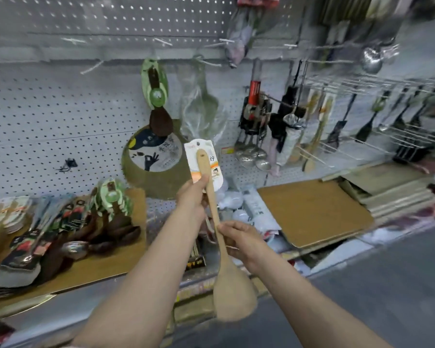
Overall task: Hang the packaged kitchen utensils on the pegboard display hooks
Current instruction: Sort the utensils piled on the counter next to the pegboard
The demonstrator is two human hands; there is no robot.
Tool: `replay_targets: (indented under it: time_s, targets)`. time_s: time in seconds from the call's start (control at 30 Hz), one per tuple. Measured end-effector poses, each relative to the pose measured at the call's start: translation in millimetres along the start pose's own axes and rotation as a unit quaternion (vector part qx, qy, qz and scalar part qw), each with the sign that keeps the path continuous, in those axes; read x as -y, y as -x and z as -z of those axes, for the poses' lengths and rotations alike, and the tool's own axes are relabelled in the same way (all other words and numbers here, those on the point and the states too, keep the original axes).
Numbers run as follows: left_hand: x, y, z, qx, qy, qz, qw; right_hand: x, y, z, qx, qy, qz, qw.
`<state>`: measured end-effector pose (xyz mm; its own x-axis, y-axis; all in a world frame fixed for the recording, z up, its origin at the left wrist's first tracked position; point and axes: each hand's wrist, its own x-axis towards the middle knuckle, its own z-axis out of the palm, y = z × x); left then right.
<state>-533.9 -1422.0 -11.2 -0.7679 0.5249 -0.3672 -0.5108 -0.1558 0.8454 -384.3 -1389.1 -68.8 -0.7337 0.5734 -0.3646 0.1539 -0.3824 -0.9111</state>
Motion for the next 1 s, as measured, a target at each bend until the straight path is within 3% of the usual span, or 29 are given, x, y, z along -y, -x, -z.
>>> replay_targets:
  time_s: [0.23, 0.53, 0.77, 1.0]
  targets:
    - [43.6, -18.6, -116.6, 0.099, -0.029, 0.034, 0.994, 15.5, -20.6, 86.1, -0.108, -0.103, 0.035, 0.988]
    - [102.2, -62.2, -289.5, 0.206, -0.037, 0.099, 0.973, 72.3, -65.8, 229.6, -0.253, -0.148, 0.044, 0.955]
    - [128.4, -86.4, -402.7, 0.262, -0.051, 0.121, 0.956, 116.7, -95.8, 317.5, -0.303, -0.163, 0.029, 0.939]
    - [166.8, -99.3, -493.8, 0.244, -0.067, 0.082, 0.964, 130.5, -126.3, 415.3, -0.306, -0.185, 0.024, 0.934]
